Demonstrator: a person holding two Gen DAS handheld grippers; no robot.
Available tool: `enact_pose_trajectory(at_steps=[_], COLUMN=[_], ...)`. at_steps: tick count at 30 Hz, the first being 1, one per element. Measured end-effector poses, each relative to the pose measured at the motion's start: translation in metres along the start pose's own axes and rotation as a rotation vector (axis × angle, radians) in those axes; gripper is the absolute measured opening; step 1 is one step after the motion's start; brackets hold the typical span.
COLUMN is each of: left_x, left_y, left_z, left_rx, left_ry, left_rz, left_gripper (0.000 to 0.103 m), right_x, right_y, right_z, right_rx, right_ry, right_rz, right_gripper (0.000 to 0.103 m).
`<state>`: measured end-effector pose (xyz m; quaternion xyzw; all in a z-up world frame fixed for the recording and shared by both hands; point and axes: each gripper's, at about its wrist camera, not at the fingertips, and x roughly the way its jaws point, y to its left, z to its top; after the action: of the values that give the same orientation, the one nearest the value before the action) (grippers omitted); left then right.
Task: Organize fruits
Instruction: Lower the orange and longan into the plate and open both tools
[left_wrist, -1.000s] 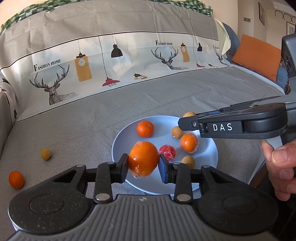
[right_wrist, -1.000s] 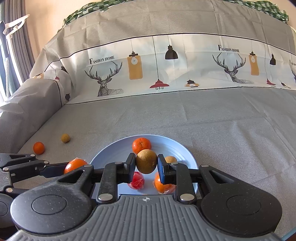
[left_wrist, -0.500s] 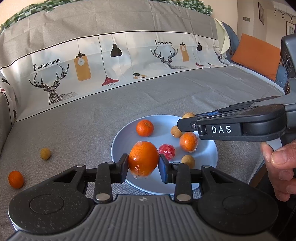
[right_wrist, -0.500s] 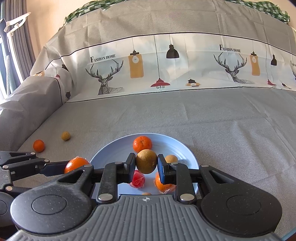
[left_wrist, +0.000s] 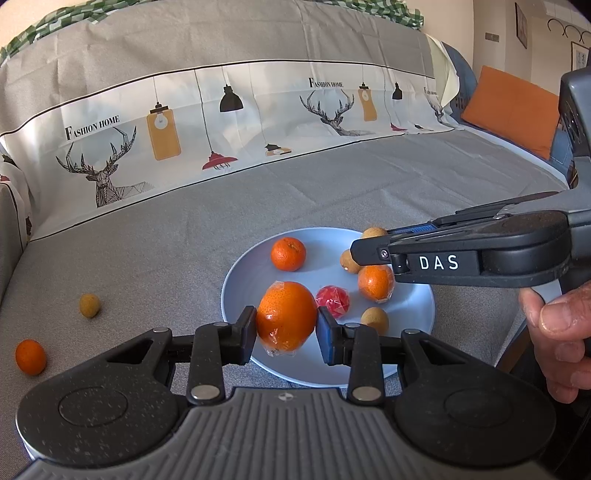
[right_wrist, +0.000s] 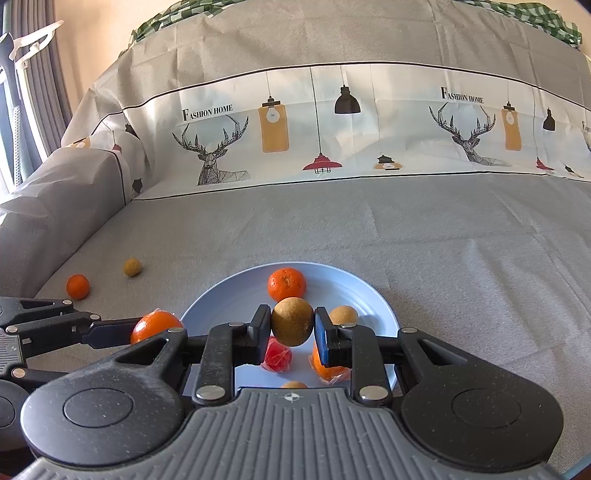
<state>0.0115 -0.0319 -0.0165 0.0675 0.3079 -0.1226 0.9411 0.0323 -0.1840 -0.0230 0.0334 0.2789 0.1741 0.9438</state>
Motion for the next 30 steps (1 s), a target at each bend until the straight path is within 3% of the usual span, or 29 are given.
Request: enact_pose_trajectory(at_steps=[19, 22, 30], left_x=[0.001, -0.001, -0.012], left_y=[0.001, 0.002, 0.005], left_z=[-0.002, -0.002, -0.002], left_rx=[-0.016, -0.025, -0.046], left_ry=[0.001, -0.004, -0.031], left_rz=[-0.010, -0.008, 0.010], left_gripper=[0.040, 0.040, 0.040], right_x=[0.002, 0.003, 0.001], right_y=[0.001, -0.001, -0.001], right_z=[0.000, 0.001, 0.000], right_rx=[0.003, 0.020, 0.017], right_ry=[0.013, 0.022, 0.019], right_rz=[-0.010, -0.018, -0.029], right_gripper=[0.027, 0.044, 0.050])
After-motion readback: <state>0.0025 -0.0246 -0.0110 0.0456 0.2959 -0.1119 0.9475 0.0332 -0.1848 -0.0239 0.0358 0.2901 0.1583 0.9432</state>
